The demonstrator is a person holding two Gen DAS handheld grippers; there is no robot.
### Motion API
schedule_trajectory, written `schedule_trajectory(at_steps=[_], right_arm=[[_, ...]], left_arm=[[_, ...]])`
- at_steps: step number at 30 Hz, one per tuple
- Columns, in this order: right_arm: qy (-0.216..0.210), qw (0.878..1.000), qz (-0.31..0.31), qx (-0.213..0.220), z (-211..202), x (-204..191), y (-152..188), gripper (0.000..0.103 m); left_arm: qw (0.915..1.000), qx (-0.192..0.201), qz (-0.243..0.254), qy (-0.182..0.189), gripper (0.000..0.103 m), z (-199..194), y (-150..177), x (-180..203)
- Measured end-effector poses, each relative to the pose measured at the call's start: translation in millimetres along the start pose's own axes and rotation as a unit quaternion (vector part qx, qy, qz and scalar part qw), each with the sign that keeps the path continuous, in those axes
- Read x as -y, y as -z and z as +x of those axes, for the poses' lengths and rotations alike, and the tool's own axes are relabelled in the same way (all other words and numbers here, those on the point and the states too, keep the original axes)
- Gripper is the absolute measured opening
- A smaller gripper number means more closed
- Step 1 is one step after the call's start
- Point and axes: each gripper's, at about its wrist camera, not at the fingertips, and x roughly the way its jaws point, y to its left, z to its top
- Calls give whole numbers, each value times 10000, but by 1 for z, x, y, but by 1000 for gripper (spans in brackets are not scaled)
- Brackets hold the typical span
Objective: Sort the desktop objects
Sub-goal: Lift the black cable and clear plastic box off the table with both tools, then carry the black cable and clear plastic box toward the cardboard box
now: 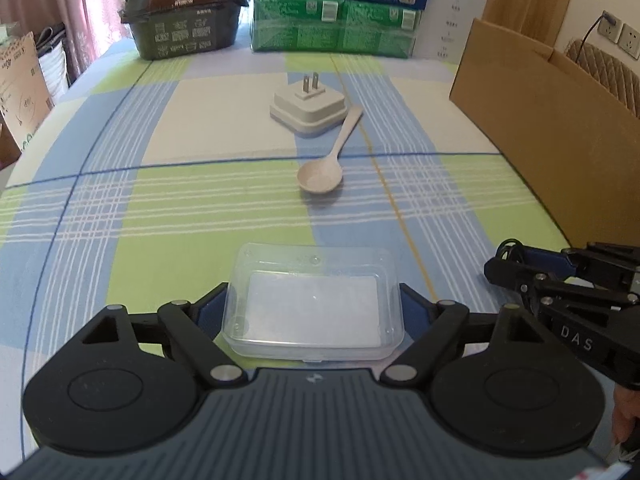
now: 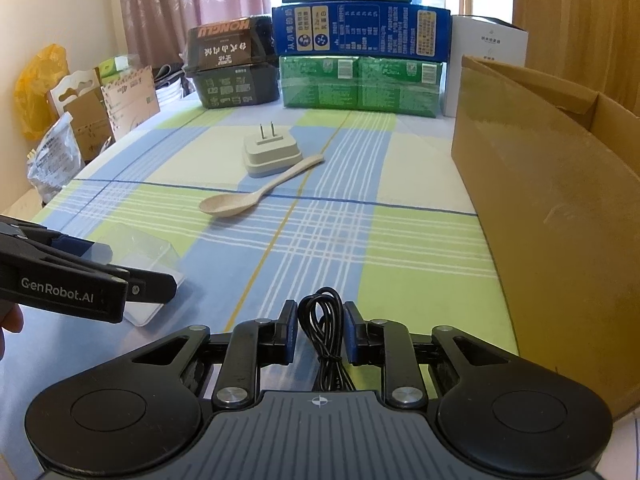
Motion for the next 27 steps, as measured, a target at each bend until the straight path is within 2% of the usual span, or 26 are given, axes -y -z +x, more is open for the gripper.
schedule_trajectory(at_steps=[6, 12, 14, 15, 27], right_arm=[[-7, 9999, -16, 114, -14, -1, 0, 20], [-34, 9996, 154, 220, -32, 2, 2, 18], [-30, 9995, 172, 281, -39, 2, 3, 9], [-49, 9993, 203, 300, -42, 3, 4, 8], [29, 9985, 278, 461, -72, 6, 2, 7]], left_arm=[[9997, 134, 162, -109, 82, -10, -3, 12], [9997, 242, 74, -54, 82, -28, -1, 21], [9996, 271, 57, -29, 82, -34, 2, 25], [9996, 282, 59, -23, 82, -37, 3, 27], [9991, 394, 143, -1, 82, -62, 6, 41]])
